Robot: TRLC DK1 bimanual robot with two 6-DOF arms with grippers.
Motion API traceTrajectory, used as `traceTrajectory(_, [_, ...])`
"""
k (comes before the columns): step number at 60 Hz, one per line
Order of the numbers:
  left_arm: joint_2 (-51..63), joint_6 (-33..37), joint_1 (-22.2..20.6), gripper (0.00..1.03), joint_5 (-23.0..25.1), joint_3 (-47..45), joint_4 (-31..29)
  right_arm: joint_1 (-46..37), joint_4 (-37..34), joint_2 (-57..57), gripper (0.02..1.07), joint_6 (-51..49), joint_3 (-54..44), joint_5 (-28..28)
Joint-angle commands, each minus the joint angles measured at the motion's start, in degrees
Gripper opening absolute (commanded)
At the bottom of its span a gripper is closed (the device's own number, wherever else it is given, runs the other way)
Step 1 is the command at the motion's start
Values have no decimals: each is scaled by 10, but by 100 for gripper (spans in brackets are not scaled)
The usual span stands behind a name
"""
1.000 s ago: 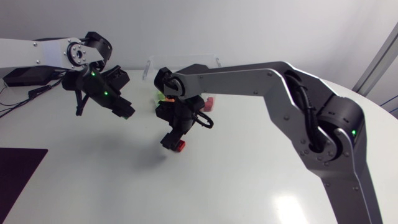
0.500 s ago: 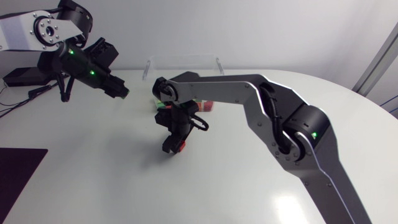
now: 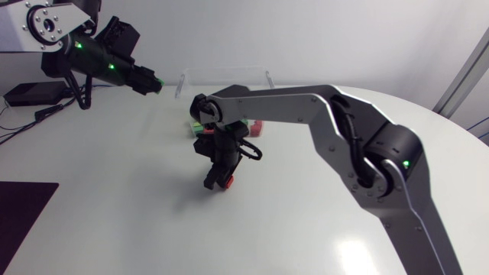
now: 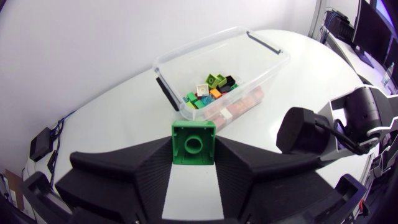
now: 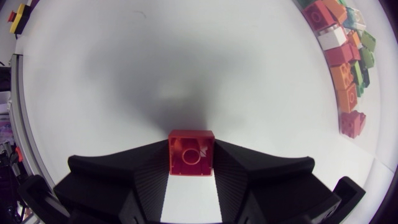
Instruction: Place the duplo bricks in the container
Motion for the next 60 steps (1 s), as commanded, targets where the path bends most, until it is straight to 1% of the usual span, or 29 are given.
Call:
traceTrajectory(1, [-4, -28, -10, 37, 12, 25, 18, -10, -13, -63, 36, -3, -33, 5])
traceTrajectory(7, [3, -37, -19, 37, 12, 35, 33, -18, -14, -115, 36, -2, -64, 8])
traceTrajectory(20, [27, -52, -36, 37, 19, 43, 91, -48, -26, -220, 36, 10, -96, 7])
traceTrajectory(29, [74, -69, -45, 37, 21, 47, 170, -61, -31, -273, 36, 13, -100, 2])
traceTrajectory(35, [110, -81, -51, 37, 21, 68, 203, -71, -31, -300, 36, 13, -99, -6])
traceTrajectory(44, [166, -95, -64, 39, 21, 108, 218, -89, -25, -324, 36, 17, -98, -28])
traceTrajectory(47, [178, -97, -66, 42, 21, 118, 220, -95, -22, -333, 36, 17, -100, -36])
traceTrajectory(48, [188, -101, -68, 54, 20, 128, 221, -96, -21, -336, 36, 17, -100, -41])
traceTrajectory(50, [199, -103, -69, 68, 19, 138, 221, -99, -16, -341, 36, 17, -102, -44])
traceTrajectory(51, [207, -104, -73, 79, 14, 146, 221, -100, -15, -344, 36, 17, -102, -45])
traceTrajectory(52, [211, -104, -74, 83, 12, 150, 221, -101, -15, -344, 36, 16, -102, -46])
traceTrajectory(53, [219, -104, -75, 89, 5, 158, 221, -104, -14, -346, 36, 15, -102, -51])
traceTrajectory(56, [232, -107, -81, 96, -4, 171, 221, -110, -9, -349, 36, 14, -101, -58])
traceTrajectory(60, [242, -110, -84, 98, -15, 185, 221, -115, -4, -352, 36, 14, -95, -60])
